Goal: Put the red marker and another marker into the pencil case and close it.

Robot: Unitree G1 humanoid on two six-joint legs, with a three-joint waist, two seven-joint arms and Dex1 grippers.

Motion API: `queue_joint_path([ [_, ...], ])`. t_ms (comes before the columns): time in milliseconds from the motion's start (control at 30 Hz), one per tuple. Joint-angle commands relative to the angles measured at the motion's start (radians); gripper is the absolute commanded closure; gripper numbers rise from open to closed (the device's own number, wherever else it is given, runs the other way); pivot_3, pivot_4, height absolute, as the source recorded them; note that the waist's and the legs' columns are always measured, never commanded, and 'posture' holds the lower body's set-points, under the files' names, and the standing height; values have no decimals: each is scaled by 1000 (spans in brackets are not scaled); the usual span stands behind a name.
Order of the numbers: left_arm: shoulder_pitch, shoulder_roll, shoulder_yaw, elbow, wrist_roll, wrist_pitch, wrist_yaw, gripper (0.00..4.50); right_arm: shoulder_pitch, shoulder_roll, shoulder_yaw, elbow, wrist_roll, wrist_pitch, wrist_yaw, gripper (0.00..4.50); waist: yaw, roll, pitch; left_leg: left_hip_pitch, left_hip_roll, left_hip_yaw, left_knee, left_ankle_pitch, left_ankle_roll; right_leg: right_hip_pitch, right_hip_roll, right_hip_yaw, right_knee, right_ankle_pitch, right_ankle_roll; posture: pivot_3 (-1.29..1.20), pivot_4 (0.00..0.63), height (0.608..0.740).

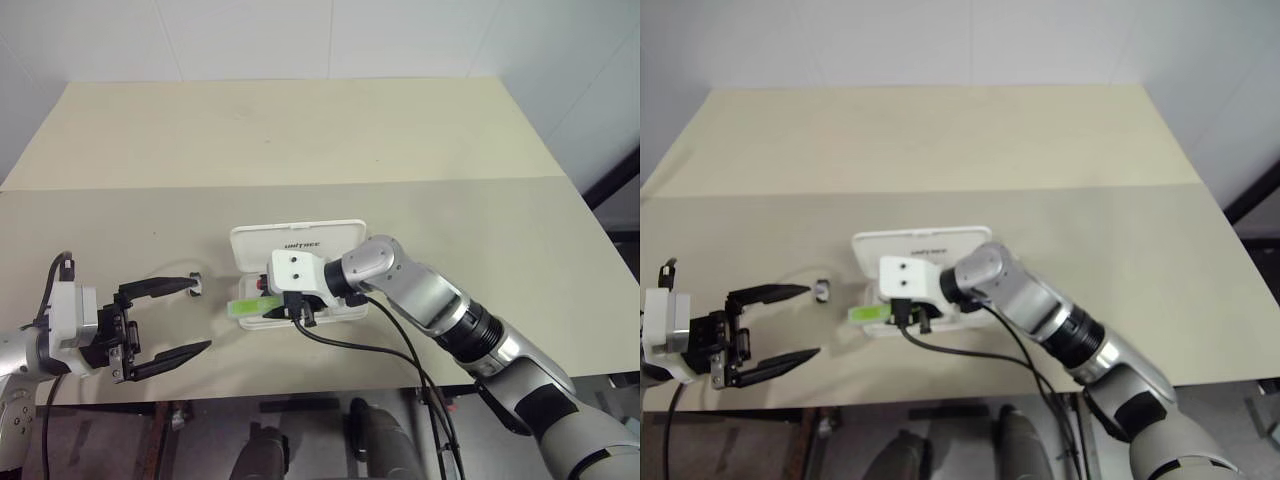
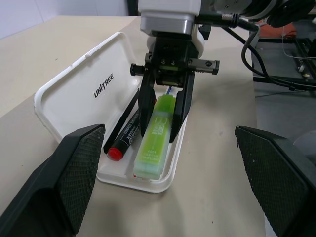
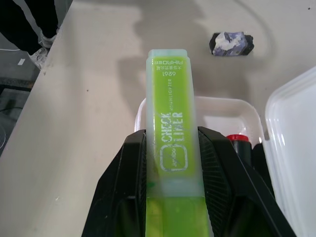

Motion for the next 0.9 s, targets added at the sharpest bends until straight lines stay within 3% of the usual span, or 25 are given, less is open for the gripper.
queue_joint_path([
  [33, -2, 7, 26, -37, -23, -2, 8, 0, -4, -13, -17, -45, -6, -27, 45, 2052, 0, 0, 0, 0, 0, 0, 0, 0, 0, 0, 0, 0, 0, 0, 0, 0, 150, 740],
  [200, -2, 8, 29, -36, -23, -4, 11, 0, 11, -37, -23, -74, -4, -20, 73, 194, 0, 0, 0, 0, 0, 0, 0, 0, 0, 0, 0, 0, 0, 0, 0, 0, 150, 740],
  [233, -3, 7, 27, -38, -22, -4, 13, 0, 14, -44, -26, -85, -1, -15, 78, 27, -1, 0, 0, 0, 0, 0, 0, 0, 0, 0, 0, 0, 0, 0, 0, 0, 150, 740],
  [500, 4, -14, 12, -81, -23, 5, 60, 0, 54, -99, -70, -204, 46, 71, 101, 27, 1, 0, 0, 0, 0, 0, 0, 0, 0, 0, 0, 0, 0, 0, 0, 0, 150, 740],
  [900, 42, -11, 69, -57, -6, 4, 78, 0, 59, -73, -112, -209, 70, 88, 80, 27, 1, 0, 0, 1, 0, 0, 0, -1, 1, 0, 0, 0, 2, 0, -1, 0, 150, 740],
])
